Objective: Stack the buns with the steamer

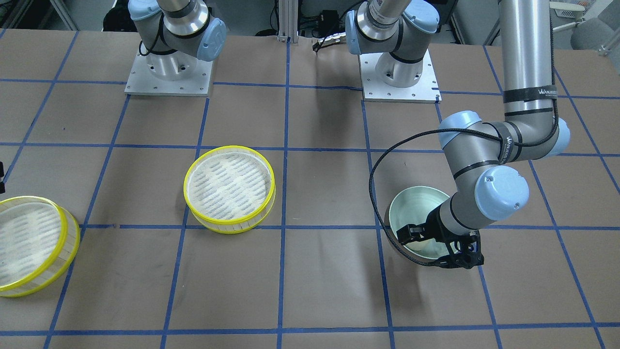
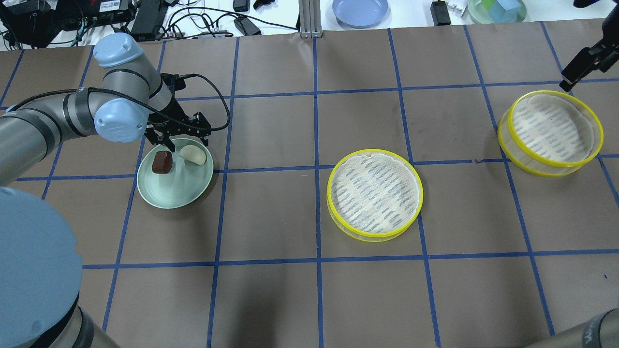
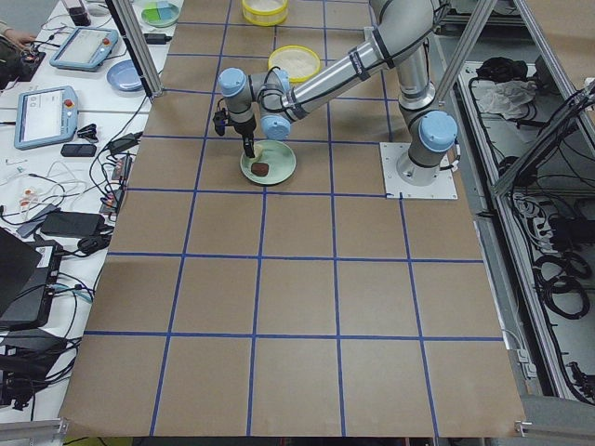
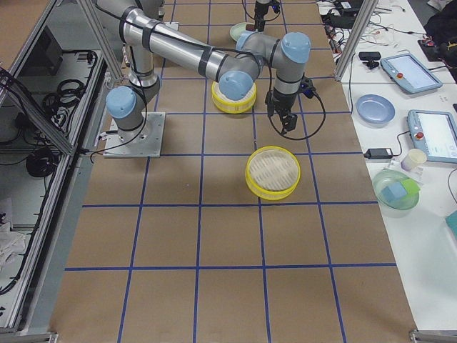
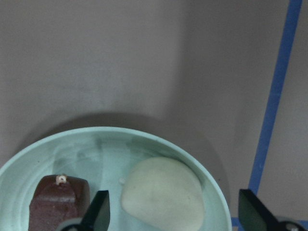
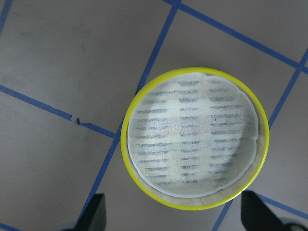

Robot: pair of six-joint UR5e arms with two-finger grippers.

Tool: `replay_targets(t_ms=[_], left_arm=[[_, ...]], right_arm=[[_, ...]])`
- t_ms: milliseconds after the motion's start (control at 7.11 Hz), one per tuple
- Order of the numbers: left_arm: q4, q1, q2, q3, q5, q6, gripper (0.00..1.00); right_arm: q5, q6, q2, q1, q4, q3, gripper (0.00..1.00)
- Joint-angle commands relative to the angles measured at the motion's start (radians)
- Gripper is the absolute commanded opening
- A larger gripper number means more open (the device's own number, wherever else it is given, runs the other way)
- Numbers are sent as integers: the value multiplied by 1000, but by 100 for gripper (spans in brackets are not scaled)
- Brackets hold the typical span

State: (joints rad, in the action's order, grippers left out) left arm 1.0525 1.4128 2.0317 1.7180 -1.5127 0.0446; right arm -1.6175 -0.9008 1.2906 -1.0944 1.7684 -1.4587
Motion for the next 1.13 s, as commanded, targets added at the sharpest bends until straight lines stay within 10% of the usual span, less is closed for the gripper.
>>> replay_targets(t_ms=[0,563,704,985], left_arm=[[3,0,5,6,-6,1,94],[26,-2,24,18,-9,6,51],[29,-2,24,17,-14,-2,9],[65,-2,4,5,-14,-26,0]], right_arm=[[-1,-4,-25,85,104,-63,100],[124,-45,-135,146,389,-100,100],[122,-102,-173,151,473,-107,100],[129,-138,-267,177,569,-112,99]])
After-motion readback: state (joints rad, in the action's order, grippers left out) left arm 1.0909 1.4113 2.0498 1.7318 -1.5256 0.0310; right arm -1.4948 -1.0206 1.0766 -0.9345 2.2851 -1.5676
